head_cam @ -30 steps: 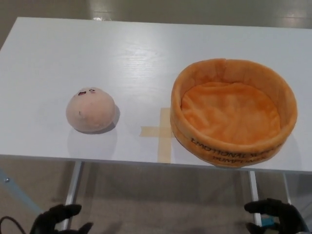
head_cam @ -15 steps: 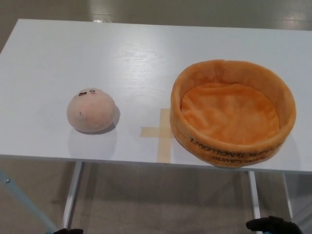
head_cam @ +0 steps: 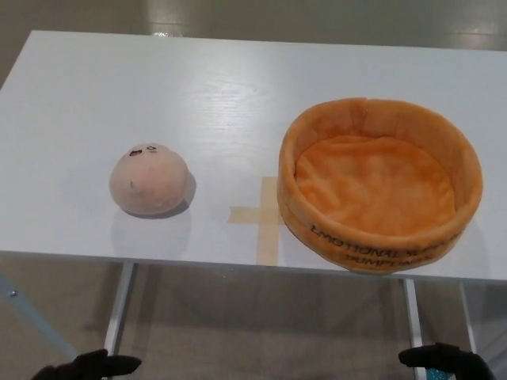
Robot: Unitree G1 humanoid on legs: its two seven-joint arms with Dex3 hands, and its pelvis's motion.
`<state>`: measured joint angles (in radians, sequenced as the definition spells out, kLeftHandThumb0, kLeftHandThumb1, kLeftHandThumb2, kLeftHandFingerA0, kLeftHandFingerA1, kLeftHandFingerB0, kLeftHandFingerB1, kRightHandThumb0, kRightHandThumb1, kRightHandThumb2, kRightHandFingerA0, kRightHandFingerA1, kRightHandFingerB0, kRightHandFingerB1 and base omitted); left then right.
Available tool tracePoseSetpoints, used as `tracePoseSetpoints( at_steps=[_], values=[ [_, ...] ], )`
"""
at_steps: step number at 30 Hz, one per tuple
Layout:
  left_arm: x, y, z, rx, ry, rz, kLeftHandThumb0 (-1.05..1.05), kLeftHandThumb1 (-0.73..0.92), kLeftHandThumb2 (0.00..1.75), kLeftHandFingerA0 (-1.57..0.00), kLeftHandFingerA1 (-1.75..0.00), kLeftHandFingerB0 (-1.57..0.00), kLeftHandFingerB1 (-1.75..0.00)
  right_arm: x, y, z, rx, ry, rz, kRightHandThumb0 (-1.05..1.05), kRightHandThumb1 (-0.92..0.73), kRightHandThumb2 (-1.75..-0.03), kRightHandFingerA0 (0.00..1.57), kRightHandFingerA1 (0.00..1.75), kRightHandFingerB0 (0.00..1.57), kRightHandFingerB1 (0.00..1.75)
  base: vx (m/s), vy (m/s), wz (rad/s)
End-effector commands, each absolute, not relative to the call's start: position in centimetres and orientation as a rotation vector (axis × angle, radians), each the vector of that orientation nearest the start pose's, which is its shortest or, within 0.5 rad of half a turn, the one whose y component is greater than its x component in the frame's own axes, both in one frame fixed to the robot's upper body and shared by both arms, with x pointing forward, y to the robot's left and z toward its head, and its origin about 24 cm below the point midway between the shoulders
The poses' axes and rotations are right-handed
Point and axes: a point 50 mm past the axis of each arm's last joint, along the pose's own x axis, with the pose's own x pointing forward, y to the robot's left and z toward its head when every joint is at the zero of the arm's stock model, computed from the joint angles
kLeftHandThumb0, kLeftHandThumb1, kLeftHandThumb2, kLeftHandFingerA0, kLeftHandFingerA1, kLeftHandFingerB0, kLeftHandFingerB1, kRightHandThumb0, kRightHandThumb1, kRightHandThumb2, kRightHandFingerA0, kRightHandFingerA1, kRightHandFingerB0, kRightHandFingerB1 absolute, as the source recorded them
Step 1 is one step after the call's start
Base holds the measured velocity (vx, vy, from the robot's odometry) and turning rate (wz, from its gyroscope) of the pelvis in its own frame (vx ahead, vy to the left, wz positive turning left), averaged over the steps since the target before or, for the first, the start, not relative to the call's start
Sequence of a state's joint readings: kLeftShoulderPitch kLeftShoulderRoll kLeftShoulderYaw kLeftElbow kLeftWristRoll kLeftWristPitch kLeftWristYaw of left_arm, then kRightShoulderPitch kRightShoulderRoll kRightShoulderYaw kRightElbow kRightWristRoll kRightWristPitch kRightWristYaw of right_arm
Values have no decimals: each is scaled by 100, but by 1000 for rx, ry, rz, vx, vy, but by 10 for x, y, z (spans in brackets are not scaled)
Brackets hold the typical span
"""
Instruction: Use the left hand to pick up the pink round toy on the left and place it inside the orange plate on the desk.
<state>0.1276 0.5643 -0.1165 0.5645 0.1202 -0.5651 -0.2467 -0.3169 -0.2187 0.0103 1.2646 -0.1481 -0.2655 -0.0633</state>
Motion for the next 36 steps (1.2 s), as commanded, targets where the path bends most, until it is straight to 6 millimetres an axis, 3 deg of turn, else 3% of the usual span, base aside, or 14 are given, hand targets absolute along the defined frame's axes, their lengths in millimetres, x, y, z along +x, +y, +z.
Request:
tracePoseSetpoints(
  at_steps=[1,5,10,13,14,15,18,19,20,23,24,28,32,36],
  values=[
    [159,231,55,554,-38,-891,-45,52,56,-54,-39,-57,-39,225,-219,-105,-366,685,-25,-14,-56,-58,60,89,54,76,0,0,0],
    [153,225,84,528,-140,-939,-44,48,55,-67,-48,-64,-43,226,-220,-104,-375,680,-23,-18,-57,-57,57,86,55,76,0,0,0],
    [149,222,104,469,-183,-1003,-44,48,56,-65,-48,-64,-43,228,-220,-103,-380,683,-25,-17,-57,-57,58,87,55,76,0,0,0],
    [151,220,124,383,-304,-1008,-38,49,54,-57,-44,-49,-39,230,-220,-102,-380,682,-27,-18,-57,-57,59,87,56,76,0,0,0],
    [151,220,127,371,-327,-995,-47,41,69,-48,-49,-41,-45,231,-220,-102,-383,684,-25,-19,-58,-57,58,86,56,75,0,0,0],
    [152,221,136,342,-386,-950,-38,45,54,-43,-37,-40,-34,231,-219,-102,-385,682,-21,-17,-58,-57,57,86,55,75,0,0,0],
    [155,220,149,278,-489,-886,-42,40,64,-33,-42,-31,-39,232,-218,-101,-384,675,-19,-17,-57,-58,57,86,55,75,0,0,0],
    [175,220,165,369,-614,-755,-29,30,86,-1,-49,0,-47,232,-218,-101,-385,676,-18,-18,-57,-56,57,86,56,75,0,0,0],
    [186,220,173,415,-653,-693,-47,45,56,-8,-24,-12,-25,232,-218,-101,-383,677,-19,-16,-58,-57,57,86,54,75,0,0,0],
    [199,221,178,433,-633,-671,-47,45,54,-2,-24,-9,-25,231,-218,-102,-370,678,-24,-16,-58,-56,57,87,54,75,0,0,0],
    [210,221,179,471,-634,-647,-62,38,70,0,-4,-11,-14,231,-218,-102,-373,681,-23,-17,-58,-56,56,86,54,74,0,0,0],
    [241,220,183,614,-645,-563,-62,40,72,0,-3,-6,-11,230,-219,-103,-377,686,-19,-16,-58,-56,57,86,54,75,0,0,0],
    [290,217,174,867,-570,-443,-56,37,70,0,0,0,-5,231,-219,-102,-385,678,-16,-16,-57,-57,58,87,55,76,0,0,0],
    [313,216,167,964,-520,-395,-43,30,62,0,0,0,-13,232,-219,-101,-384,679,-18,-16,-57,-57,57,87,55,76,0,0,0]
  ],
)
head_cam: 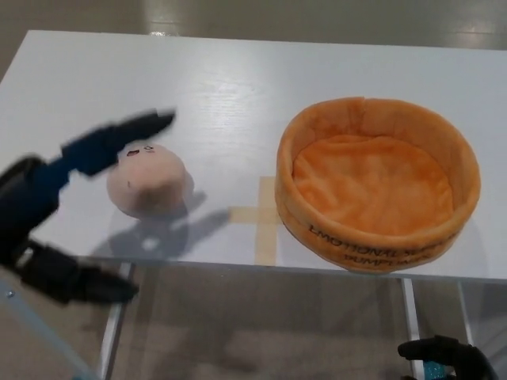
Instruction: Use the left hand to pick up the pink round toy on the left and place it inside the orange plate on the desk.
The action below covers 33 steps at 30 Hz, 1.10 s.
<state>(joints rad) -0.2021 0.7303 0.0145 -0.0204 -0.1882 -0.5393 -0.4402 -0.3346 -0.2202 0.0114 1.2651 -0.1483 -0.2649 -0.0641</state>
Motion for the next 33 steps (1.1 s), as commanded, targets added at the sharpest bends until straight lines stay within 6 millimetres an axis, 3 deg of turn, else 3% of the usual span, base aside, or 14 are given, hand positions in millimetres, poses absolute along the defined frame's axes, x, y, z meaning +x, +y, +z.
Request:
tracePoseSetpoints(
  at_steps=[1,6,8,10,18,21,22,23,24,25,33],
  values=[
    [320,215,165,1003,-506,-380,-41,29,61,0,0,0,-12,232,-219,-101,-383,680,-18,-16,-57,-57,57,86,55,76,0,0,0],
    [331,213,165,1085,-507,-356,-33,26,59,0,0,0,-14,233,-219,-101,-390,682,-18,-18,-57,-57,58,87,56,75,0,0,0],
    [335,212,165,1117,-499,-344,-29,35,59,0,0,0,-21,233,-219,-100,-389,675,-18,-16,-57,-57,59,88,55,76,0,0,0],
    [345,210,163,1193,-459,-329,-39,29,61,0,0,0,-11,234,-219,-100,-385,677,-18,-16,-58,-57,57,86,55,75,0,0,0],
    [369,206,154,1329,-344,-305,-51,38,71,0,0,0,-9,235,-218,-100,-381,675,-21,-16,-58,-57,58,86,55,75,0,0,0],
    [373,206,151,1353,-312,-304,-51,30,65,0,0,0,-12,235,-218,-99,-385,670,-15,-16,-58,-57,58,86,56,76,0,0,0],
    [376,205,147,1358,-292,-304,-53,34,53,0,0,0,-11,235,-218,-100,-381,672,-16,-14,-58,-57,57,85,56,76,0,0,0],
    [376,205,146,1360,-286,-303,-53,34,53,0,0,0,-11,234,-218,-100,-380,673,-17,-14,-58,-57,57,85,56,76,0,0,0],
    [377,205,143,1370,-272,-306,-53,31,66,0,0,0,-14,234,-218,-100,-378,673,-18,-15,-57,-57,59,87,56,76,0,0,0],
    [379,205,137,1386,-249,-309,-53,38,71,0,0,0,-15,234,-218,-100,-380,671,-20,-16,-57,-57,61,87,58,76,0,0,0],
    [381,205,115,1419,-161,-350,-50,36,70,0,0,0,-17,234,-219,-100,-376,676,-19,-16,-58,-57,59,86,56,76,0,0,0]
  ],
)
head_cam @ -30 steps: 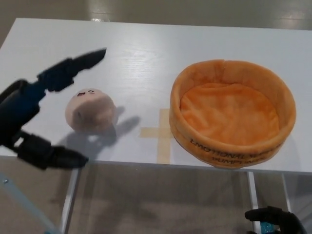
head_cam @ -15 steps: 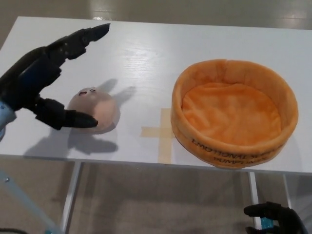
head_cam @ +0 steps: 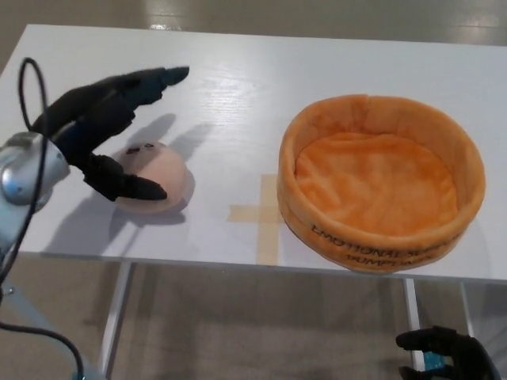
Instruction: Use the left hand to pick up the pink round toy on the left and place it inside the orange plate on the desk.
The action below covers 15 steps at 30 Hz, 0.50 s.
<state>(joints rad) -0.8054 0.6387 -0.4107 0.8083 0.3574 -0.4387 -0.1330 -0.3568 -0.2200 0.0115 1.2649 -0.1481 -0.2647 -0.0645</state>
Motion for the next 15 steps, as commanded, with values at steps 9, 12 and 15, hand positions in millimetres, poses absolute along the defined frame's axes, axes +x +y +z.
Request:
tracePoseSetpoints(
  at_steps=[9,12,15],
  values=[
    [381,202,97,1461,-61,-432,-54,37,71,0,0,0,-16,235,-217,-100,-384,670,-18,-14,-57,-58,59,86,57,77,0,0,0],
    [381,201,92,1469,-40,-446,-53,31,66,0,-5,-2,-24,236,-217,-100,-389,676,-15,-14,-57,-57,59,85,56,75,0,0,0],
    [381,200,91,1477,-29,-453,-49,33,73,0,-16,0,-28,236,-217,-99,-386,671,-15,-13,-57,-57,59,86,56,76,0,0,0]
  ],
)
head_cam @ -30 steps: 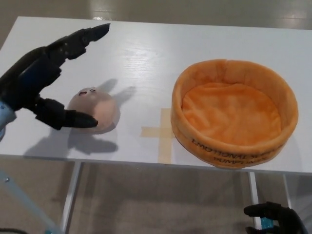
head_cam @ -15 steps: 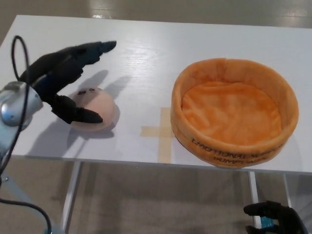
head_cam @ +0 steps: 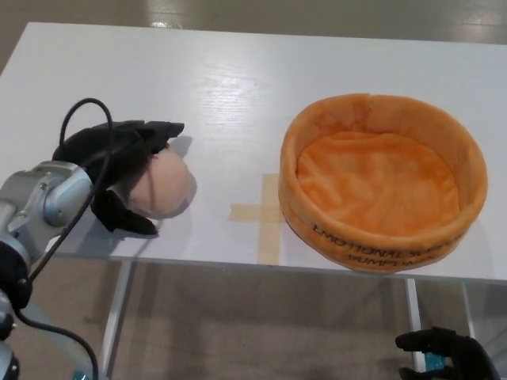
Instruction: Use the left hand to pick up the pink round toy on the left and place it inside the orange plate on the desk.
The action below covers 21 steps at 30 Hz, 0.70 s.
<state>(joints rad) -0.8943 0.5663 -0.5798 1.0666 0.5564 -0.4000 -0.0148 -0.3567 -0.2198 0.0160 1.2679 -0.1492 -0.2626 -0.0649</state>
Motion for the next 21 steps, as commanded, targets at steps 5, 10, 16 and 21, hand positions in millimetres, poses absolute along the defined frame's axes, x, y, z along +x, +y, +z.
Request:
tracePoseSetpoints(
  at_steps=[5,10,16,21],
  values=[
    [378,199,91,1306,-55,-458,-22,79,64,-95,-53,-57,-38,237,-217,-99,-381,678,-22,-16,-57,-56,60,87,57,77,0,0,0],
    [379,199,92,1255,-96,-393,-18,79,71,-83,-134,-89,-73,238,-217,-98,-383,676,-23,-13,-58,-57,59,87,56,76,0,0,0],
    [380,199,99,1256,-156,-357,-20,85,71,-70,-147,-77,-100,239,-217,-97,-380,671,-16,-17,-57,-57,60,87,58,77,0,0,0],
    [383,201,111,1245,-204,-316,-40,71,81,-78,-138,-70,-56,239,-217,-97,-384,666,-14,-16,-58,-57,58,86,56,76,0,0,0]
  ],
)
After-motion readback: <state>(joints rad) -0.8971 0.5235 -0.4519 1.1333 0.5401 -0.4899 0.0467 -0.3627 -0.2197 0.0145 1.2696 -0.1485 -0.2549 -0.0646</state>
